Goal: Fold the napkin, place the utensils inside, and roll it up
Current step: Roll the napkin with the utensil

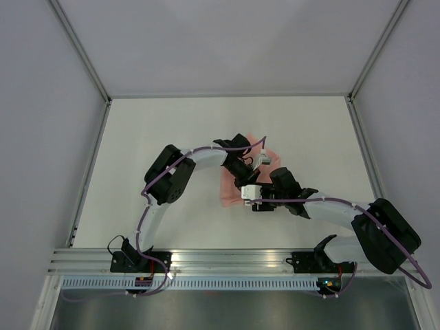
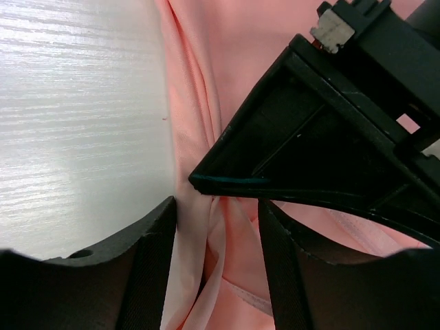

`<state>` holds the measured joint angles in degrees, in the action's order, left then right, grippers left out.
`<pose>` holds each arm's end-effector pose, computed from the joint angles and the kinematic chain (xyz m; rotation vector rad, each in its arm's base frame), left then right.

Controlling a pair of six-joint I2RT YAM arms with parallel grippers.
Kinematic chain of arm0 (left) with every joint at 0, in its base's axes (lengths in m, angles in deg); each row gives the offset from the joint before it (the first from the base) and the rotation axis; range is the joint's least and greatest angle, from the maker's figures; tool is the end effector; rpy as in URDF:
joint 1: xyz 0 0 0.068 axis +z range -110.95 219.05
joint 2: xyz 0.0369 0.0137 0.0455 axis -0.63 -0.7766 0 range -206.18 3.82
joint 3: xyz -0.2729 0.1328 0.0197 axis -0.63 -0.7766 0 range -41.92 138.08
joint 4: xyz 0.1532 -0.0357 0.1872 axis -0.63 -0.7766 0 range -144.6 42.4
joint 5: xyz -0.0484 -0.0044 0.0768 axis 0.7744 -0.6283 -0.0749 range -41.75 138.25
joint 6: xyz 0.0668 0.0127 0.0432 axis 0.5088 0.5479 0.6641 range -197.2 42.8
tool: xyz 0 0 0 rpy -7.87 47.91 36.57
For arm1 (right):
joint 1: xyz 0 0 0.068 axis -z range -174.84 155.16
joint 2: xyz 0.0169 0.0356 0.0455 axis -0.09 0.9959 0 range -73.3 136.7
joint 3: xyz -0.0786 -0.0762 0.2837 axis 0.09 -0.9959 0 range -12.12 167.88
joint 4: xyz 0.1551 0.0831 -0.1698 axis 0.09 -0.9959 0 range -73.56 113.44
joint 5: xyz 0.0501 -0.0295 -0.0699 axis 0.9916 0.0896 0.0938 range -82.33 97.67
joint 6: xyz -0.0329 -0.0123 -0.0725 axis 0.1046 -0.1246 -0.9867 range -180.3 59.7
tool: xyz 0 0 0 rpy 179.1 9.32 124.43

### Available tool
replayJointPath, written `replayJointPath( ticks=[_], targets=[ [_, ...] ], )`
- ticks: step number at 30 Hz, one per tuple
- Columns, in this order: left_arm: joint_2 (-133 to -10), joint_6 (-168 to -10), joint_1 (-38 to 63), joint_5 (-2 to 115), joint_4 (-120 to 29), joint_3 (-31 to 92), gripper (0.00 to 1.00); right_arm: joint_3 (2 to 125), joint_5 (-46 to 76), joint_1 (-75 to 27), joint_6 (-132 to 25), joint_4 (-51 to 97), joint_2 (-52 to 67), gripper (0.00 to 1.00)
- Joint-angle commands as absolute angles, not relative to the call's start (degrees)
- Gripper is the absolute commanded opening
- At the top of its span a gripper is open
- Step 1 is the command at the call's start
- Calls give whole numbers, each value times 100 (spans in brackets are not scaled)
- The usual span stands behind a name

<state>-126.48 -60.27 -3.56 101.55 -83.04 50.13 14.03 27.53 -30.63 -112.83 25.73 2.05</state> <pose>0.3003 -0.3521 0.1352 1.5294 2.2773 -1.4260 0.1760 0.1561 0.1657 -1.7448 1.5647 0.2705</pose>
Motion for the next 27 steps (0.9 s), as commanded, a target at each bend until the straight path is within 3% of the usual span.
replayJointPath(
  ticks=[1,12,16,19,23,27],
  targets=[
    [-12925,-6068,-340,9975,-8592,5081,2,1328,2569,-3131,-11426,2626,404,57],
    [-12960,-6050,-270,10300,-8724,5212,2,1468,2604,-3237,-11734,1573,632,42],
    [-12899,-6077,-243,10362,-8724,5265,2,1609,2718,-3228,-11734,1158,738,30],
    [-12776,-6120,-226,10406,-8663,5300,5,1618,2780,-3228,-11681,1026,817,24],
    [-12583,-6269,-217,10371,-8496,5318,17,1749,2990,-3202,-11594,772,914,14],
    [-12389,-6393,-182,10371,-8355,5327,22,2004,3280,-3123,-11602,306,1107,13]
  ],
)
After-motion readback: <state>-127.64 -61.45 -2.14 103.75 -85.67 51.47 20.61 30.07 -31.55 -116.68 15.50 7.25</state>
